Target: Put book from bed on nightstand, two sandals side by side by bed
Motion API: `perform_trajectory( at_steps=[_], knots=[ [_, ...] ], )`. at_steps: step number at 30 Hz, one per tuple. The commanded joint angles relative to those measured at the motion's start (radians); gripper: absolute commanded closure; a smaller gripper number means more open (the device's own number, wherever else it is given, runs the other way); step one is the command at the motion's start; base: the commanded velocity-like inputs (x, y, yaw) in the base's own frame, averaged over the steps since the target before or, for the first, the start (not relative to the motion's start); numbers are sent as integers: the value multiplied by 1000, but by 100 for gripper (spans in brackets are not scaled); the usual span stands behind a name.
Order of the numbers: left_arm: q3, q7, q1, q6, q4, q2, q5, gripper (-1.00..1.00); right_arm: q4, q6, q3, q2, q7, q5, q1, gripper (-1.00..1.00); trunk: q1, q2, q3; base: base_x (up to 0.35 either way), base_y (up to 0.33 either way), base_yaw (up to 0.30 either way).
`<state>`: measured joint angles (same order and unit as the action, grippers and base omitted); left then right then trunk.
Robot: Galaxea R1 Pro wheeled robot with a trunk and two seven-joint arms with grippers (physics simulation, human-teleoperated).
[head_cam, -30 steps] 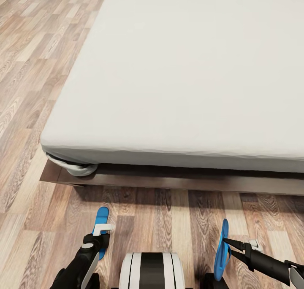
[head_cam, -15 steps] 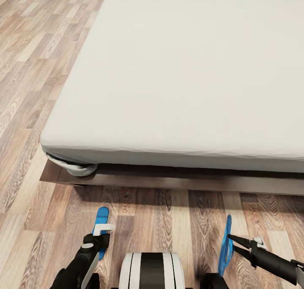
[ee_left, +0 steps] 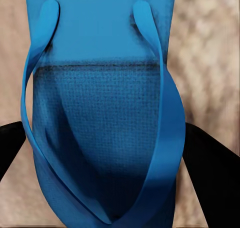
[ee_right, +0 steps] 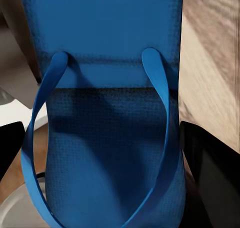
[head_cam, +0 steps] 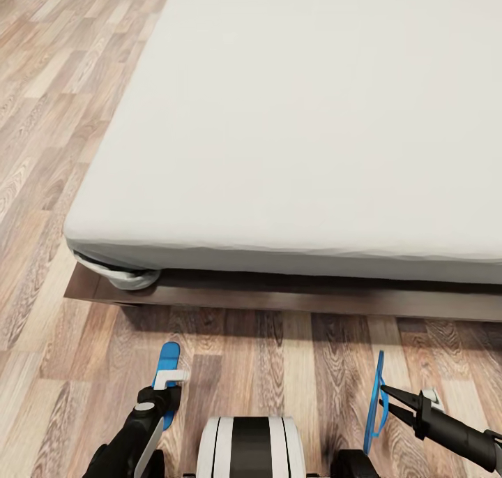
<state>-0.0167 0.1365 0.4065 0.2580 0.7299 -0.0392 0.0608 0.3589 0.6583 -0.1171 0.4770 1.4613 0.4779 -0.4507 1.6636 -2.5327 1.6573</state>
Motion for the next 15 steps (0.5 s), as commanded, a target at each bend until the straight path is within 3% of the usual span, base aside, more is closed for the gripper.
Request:
perform_trajectory(
  at_steps=[1, 15],
  knots=[
    [-2, 0, 0, 6, 2, -1, 7, 100, 0, 10, -1, 0, 2, 2, 0, 100, 0, 0, 4, 0, 0, 0],
    [-1, 0, 0, 6, 2, -1, 7, 100, 0, 9, -1, 0, -4, 1, -1, 100, 1, -1, 8, 0, 0, 0]
  ],
)
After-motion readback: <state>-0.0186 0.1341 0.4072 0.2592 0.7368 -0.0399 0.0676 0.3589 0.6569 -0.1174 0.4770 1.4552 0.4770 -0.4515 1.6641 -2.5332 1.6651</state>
